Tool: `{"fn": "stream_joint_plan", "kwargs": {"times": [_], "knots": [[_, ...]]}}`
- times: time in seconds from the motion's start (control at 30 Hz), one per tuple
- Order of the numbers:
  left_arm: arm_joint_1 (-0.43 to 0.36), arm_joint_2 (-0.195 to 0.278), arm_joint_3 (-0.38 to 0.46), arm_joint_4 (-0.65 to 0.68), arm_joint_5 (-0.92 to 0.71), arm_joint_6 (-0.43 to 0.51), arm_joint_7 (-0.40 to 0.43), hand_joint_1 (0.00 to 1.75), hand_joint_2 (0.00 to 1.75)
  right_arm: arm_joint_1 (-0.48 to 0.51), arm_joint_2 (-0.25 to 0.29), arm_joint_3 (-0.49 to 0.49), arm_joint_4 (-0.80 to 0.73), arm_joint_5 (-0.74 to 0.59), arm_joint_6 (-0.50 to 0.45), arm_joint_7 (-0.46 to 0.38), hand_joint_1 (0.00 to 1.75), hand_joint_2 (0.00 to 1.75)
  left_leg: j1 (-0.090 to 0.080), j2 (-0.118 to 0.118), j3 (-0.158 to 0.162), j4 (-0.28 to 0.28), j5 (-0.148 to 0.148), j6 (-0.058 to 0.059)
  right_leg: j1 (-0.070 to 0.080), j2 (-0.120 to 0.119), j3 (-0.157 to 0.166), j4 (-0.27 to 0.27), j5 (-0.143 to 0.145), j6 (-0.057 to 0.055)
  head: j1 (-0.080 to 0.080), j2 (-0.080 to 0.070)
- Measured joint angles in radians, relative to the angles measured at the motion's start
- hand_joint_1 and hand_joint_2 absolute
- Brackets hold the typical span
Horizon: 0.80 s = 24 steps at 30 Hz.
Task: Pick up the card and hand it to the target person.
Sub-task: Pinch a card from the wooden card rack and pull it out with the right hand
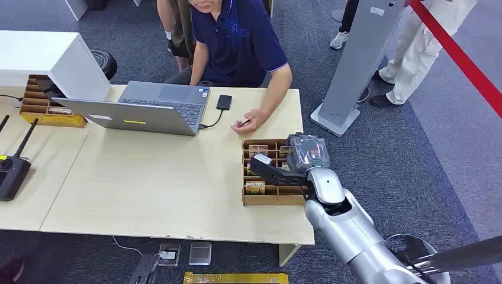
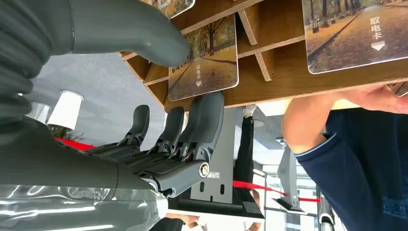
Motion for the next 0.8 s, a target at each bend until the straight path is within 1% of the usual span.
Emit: {"fn": "stream_joint_plan", "kwargs": {"times": [0.23,0.8], "knots": [[0.0,0.0,0.0,0.0,0.0,0.005,0.0,0.0,0.0,0.0,0.003,0.0,0.004,0.001,0.0,-0.001,0.85,1.75,0.0,0.0,0.0,0.0,0.0,0.0,0.0,0.0,0.0,0.0,0.0,0.0,0.0,0.0],[0.0,0.0,0.0,0.0,0.0,0.008,0.002,0.0,0.0,-0.001,0.012,0.0,0.017,0.007,0.001,-0.003,0.93,1.75,0.0,0.0,0.0,0.0,0.0,0.0,0.0,0.0,0.0,0.0,0.0,0.0,0.0,0.0]]}}
